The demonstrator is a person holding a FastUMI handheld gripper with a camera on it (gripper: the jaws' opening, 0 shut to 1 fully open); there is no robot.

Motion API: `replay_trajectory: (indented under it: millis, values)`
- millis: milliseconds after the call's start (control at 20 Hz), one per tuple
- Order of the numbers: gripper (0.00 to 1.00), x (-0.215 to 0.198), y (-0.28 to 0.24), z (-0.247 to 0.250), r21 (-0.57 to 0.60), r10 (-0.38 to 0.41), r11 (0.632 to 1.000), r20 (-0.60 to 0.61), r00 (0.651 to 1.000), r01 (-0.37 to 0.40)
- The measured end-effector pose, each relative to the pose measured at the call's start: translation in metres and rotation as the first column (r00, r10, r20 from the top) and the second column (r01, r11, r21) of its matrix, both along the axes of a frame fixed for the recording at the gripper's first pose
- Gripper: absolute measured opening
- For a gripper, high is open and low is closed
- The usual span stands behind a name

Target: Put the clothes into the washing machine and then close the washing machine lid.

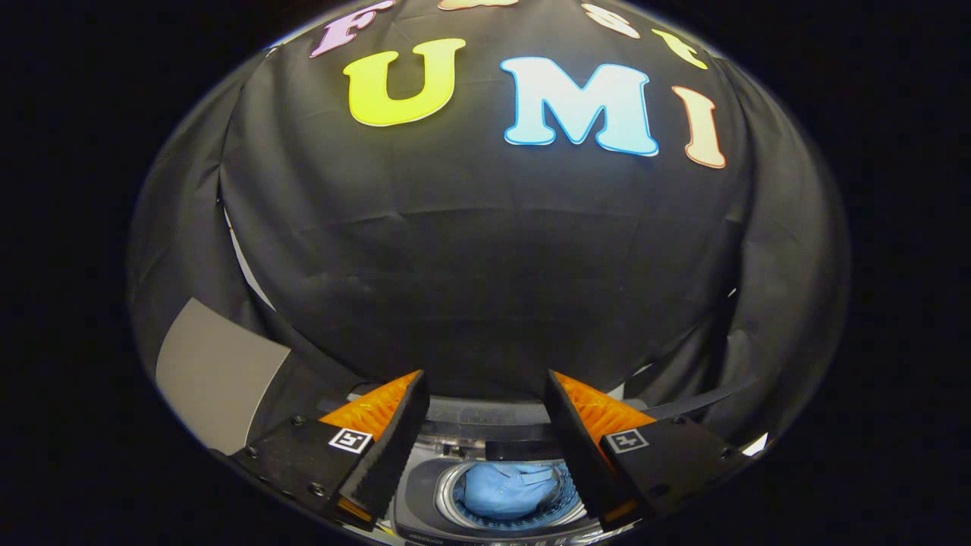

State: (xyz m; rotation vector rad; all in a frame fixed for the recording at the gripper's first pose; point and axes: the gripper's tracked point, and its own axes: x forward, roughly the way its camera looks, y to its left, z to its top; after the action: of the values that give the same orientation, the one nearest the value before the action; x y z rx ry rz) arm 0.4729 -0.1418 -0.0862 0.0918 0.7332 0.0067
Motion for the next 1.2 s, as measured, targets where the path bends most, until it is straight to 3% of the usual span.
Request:
replay_trajectory:
  millis: [200,300,350,550,700,950,1200]
  values:
    - [0.95,-0.098,0.017,-0.023,0.059,0.007,0.998,-0.029,1.0,-0.005]
    - [0.93,-0.13,0.019,-0.012,0.065,-0.032,0.998,0.105,0.994,0.026]
    - [1.0,-0.145,0.019,0.004,0.072,-0.066,0.996,0.181,0.981,0.053]
    - [0.98,-0.207,0.039,0.05,0.085,-0.128,0.991,0.444,0.887,0.101]
    - [0.98,-0.25,0.073,0.063,-0.025,-0.031,0.998,0.576,0.817,0.055]
    - [0.98,-0.317,0.125,0.055,-0.049,0.009,0.999,0.595,0.804,0.025]
    - [1.0,-0.328,0.137,0.067,-0.092,0.046,0.996,0.612,0.79,0.013]
